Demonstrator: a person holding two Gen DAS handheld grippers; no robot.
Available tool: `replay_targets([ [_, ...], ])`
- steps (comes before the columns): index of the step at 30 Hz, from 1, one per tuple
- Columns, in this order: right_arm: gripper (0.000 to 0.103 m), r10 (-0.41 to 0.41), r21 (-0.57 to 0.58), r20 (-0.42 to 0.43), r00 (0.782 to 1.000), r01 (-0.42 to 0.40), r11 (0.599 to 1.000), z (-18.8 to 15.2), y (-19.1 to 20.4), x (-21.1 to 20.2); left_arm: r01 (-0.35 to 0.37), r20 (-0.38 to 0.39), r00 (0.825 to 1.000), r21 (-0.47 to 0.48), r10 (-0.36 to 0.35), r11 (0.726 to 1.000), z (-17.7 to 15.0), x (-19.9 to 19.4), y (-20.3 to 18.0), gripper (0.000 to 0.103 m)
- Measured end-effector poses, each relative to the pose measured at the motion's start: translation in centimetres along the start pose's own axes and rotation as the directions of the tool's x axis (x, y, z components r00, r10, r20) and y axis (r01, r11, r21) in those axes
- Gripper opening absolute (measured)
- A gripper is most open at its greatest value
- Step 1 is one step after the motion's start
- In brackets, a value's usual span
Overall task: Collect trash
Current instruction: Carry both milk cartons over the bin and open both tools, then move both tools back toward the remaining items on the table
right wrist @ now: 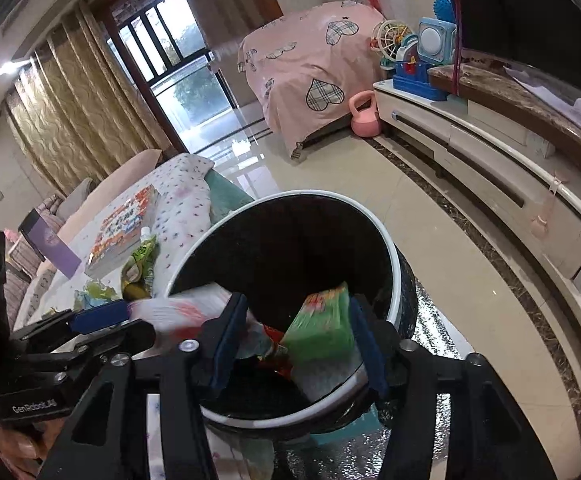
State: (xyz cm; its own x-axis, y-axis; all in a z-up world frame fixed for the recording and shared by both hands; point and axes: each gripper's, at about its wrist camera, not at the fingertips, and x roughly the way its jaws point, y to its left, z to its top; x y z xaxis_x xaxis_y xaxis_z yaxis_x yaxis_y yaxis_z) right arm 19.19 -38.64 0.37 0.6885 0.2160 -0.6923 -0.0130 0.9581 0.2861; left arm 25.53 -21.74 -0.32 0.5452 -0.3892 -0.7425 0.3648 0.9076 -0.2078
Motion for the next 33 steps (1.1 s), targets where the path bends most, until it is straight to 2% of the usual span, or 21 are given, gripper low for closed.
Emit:
replay_targets([
  [3, 0.068, 0.018, 0.007, 0.023, 1.0, -0.018, 1.0, -0.6, 0.5, -1.1, 0.005, 0.023, 1.0, 0.001, -0.005, 1.0, -1.1, -1.6, 0.2, 0.075],
  [8, 0.088, 0.05, 0.02, 0.061, 0.997, -0.051, 0.998, -2.0, 1.9, -2.5, 0.01, 0.045, 0.999, -0.015, -0.01, 1.0, -3.5, -4.0, 1.3, 0.078],
  [18, 0.093, 0.126, 0.049, 0.058, 0.99, -0.129, 0.99, -6.1, 6.1, -3.4, -0.032, 0.052, 0.998, -0.126, 0.039, 0.992, -8.9, -8.5, 6.6, 0.078],
  [25, 0.094, 0.167, 0.035, 0.013, 0.986, -0.168, 0.985, -8.7, 9.6, -2.8, -0.072, 0.052, 0.995, -0.232, 0.086, 0.97, -12.3, -11.1, 11.4, 0.078],
  [33, 0.094, 0.194, -0.014, -0.057, 0.979, -0.195, 0.981, -11.0, 14.1, -1.2, -0.106, 0.044, 0.991, -0.306, 0.125, 0.946, -14.8, -12.7, 15.2, 0.078],
])
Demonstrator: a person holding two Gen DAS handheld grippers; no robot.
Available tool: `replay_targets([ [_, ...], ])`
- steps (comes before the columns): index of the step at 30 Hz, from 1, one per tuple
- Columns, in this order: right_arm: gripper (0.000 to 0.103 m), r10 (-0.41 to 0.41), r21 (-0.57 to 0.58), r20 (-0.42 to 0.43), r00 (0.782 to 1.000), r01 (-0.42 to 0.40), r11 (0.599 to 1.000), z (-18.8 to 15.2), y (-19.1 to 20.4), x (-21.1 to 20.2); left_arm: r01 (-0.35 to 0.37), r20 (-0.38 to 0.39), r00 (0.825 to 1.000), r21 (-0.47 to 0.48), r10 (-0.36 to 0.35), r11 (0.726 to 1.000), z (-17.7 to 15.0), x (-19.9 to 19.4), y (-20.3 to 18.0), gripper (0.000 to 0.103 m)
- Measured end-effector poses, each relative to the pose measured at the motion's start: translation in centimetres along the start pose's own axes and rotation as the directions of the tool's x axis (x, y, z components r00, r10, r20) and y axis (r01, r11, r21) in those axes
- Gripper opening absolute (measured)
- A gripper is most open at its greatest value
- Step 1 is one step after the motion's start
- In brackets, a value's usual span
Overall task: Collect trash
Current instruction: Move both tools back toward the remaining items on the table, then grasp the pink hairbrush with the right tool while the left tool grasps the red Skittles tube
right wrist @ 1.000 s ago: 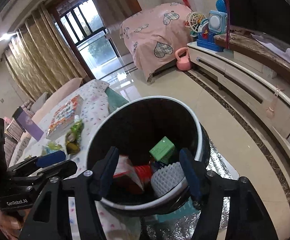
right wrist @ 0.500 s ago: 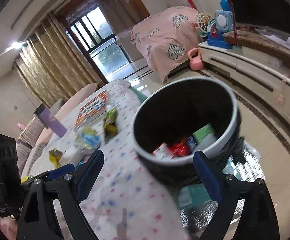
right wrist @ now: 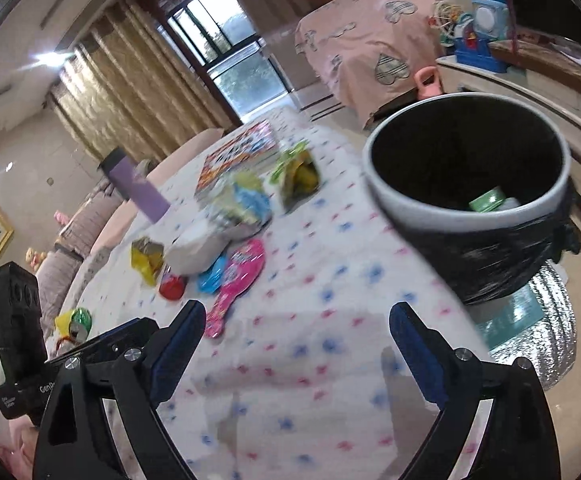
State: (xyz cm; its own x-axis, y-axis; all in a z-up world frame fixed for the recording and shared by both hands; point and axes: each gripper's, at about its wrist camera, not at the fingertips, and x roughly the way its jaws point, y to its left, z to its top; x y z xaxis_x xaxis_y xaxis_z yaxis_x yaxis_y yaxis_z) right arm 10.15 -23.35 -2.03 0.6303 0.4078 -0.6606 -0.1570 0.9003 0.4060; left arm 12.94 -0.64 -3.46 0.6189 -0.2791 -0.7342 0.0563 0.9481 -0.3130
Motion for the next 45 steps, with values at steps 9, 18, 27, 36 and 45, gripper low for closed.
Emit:
replay_targets([
  [9, 0.094, 0.009, -0.074, -0.061, 0.998, -0.013, 0.997, -1.0, 3.7, 2.6, -0.03, 0.008, 0.999, -0.04, 0.031, 0.999, 0.2, -0.5, 2.6, 0.078],
  [18, 0.083, -0.017, -0.114, -0.092, 0.996, 0.006, 0.993, -0.5, 5.3, 5.1, -0.078, -0.016, 0.997, -0.069, 0.077, 0.995, 1.8, 0.7, 4.4, 0.078],
  [27, 0.065, -0.065, -0.162, -0.151, 0.986, 0.04, 0.986, 1.0, 6.5, 9.0, -0.124, -0.049, 0.991, -0.043, 0.122, 0.991, 4.6, 3.9, 4.6, 0.078],
  [36, 0.024, -0.153, -0.252, -0.14, 0.978, 0.114, 0.961, 1.4, 6.4, 10.1, -0.166, -0.065, 0.984, 0.013, 0.167, 0.986, 5.8, 6.7, 4.4, 0.048],
  [45, 0.023, -0.096, -0.208, -0.148, 0.984, 0.064, 0.976, 1.3, 4.8, 8.7, -0.124, -0.07, 0.99, 0.013, 0.125, 0.992, 4.1, 5.0, 4.5, 0.036],
])
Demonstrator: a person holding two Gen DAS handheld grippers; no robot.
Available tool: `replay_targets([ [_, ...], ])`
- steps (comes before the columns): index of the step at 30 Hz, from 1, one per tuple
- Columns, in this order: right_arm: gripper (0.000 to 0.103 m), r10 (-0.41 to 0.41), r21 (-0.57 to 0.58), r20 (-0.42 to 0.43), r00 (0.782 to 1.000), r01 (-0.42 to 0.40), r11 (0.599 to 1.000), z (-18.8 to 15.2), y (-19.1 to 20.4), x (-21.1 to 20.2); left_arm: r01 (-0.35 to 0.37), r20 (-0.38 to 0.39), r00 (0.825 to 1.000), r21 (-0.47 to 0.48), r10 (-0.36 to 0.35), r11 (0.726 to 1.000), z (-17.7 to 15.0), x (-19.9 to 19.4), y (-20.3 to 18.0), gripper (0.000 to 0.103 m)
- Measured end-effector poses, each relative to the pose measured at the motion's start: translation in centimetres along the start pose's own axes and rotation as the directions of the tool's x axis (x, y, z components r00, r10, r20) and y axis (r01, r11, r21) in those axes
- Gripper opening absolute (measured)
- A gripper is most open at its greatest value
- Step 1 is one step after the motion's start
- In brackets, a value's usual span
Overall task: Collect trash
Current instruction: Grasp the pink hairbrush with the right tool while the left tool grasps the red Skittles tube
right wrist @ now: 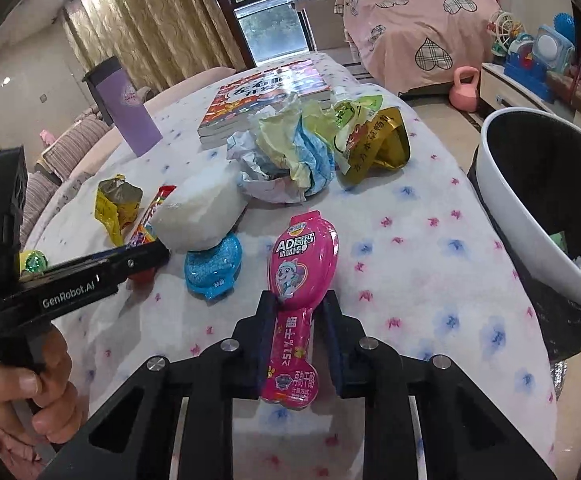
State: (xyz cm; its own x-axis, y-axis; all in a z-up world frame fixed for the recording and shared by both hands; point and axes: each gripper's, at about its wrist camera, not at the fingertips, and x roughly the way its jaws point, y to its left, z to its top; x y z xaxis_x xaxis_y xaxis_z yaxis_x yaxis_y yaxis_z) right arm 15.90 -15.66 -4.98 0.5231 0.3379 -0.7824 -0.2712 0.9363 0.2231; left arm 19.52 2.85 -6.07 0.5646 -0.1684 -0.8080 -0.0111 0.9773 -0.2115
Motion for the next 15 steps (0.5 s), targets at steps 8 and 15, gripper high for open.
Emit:
replay_targets([
  [8, 0.022, 0.033, 0.039, 0.026, 0.999, -0.034, 0.999, -0.5, -0.9, -1.7, 0.058, -0.006, 0.998, 0.002, -0.058, 0.998, -2.4, -2.5, -0.9, 0.035],
  [15, 0.02, 0.029, 0.061, 0.044, 0.999, -0.032, 0.998, -1.7, -1.9, -3.5, 0.11, -0.018, 0.994, 0.053, -0.109, 0.993, -3.8, -3.6, -3.8, 0.034],
])
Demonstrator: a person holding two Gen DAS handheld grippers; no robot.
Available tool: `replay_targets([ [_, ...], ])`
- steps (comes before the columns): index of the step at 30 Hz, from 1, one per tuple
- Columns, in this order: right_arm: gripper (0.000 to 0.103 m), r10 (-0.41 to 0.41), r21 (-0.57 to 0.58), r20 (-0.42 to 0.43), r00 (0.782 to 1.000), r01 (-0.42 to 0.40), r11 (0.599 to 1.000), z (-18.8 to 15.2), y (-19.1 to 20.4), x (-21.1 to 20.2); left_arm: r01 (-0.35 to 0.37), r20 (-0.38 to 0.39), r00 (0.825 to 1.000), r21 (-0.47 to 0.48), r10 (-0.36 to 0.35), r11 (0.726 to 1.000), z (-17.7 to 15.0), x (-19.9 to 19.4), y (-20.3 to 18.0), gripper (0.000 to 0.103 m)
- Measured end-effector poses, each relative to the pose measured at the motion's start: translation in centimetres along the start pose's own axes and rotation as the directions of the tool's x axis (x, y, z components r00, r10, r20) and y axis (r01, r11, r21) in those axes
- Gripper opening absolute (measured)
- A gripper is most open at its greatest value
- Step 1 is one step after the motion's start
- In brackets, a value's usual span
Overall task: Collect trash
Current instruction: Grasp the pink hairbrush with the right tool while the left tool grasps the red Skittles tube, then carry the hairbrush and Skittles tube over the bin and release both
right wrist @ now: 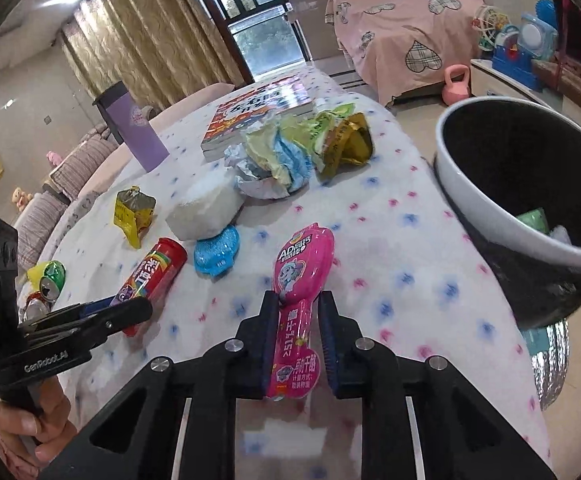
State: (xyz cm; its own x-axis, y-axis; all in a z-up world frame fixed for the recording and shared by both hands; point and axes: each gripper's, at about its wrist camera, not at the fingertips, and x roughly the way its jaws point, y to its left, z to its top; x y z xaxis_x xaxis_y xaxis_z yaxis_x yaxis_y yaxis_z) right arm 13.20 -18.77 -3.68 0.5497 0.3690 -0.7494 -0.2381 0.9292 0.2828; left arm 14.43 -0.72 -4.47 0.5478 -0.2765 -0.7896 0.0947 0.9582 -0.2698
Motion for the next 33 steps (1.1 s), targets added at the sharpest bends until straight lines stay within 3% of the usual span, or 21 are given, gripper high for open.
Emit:
replay_targets([
  [5, 0.018, -0.015, 0.016, -0.014, 1.0, 0.015, 1.0, -0.9, -0.9, -0.5, -0.022, -0.029, 0.999, 0.079, 0.024, 0.997, -0.6, 1.1, -2.1, 0.034],
  [9, 0.02, 0.0, 0.036, -0.032, 1.0, 0.002, 0.999, -1.3, -1.5, 0.0, -0.023, -0.055, 0.998, 0.076, 0.027, 0.997, -0.7, 2.0, -2.2, 0.034],
  [13, 0.036, 0.01, 0.044, -0.026, 1.0, -0.009, 0.999, -0.9, -1.6, 0.3, -0.04, -0.048, 0.998, 0.087, 0.044, 0.995, -0.3, 2.5, -2.6, 0.036],
  [16, 0.037, -0.01, 0.013, -0.024, 1.0, 0.011, 1.0, -0.6, -1.0, 0.8, -0.05, -0.039, 0.998, 0.106, 0.054, 0.993, -0.2, 2.9, -2.9, 0.035],
  [19, 0.025, -0.035, -0.011, -0.023, 0.999, 0.035, 0.999, -0.6, -0.6, 1.0, -0.045, -0.03, 0.998, 0.107, 0.049, 0.993, -0.2, 2.9, -3.0, 0.033],
  [25, 0.023, -0.005, 0.021, 0.009, 1.0, 0.005, 1.0, -0.8, -1.7, -0.6, 0.023, -0.02, 1.0, 0.1, -0.021, 0.995, 0.2, 2.2, -4.2, 0.033],
  [33, 0.02, -0.028, 0.08, 0.089, 0.996, 0.021, 0.997, -0.2, -4.6, -4.5, 0.082, -0.004, 0.997, 0.149, -0.082, 0.985, 1.5, 1.8, -8.0, 0.033],
])
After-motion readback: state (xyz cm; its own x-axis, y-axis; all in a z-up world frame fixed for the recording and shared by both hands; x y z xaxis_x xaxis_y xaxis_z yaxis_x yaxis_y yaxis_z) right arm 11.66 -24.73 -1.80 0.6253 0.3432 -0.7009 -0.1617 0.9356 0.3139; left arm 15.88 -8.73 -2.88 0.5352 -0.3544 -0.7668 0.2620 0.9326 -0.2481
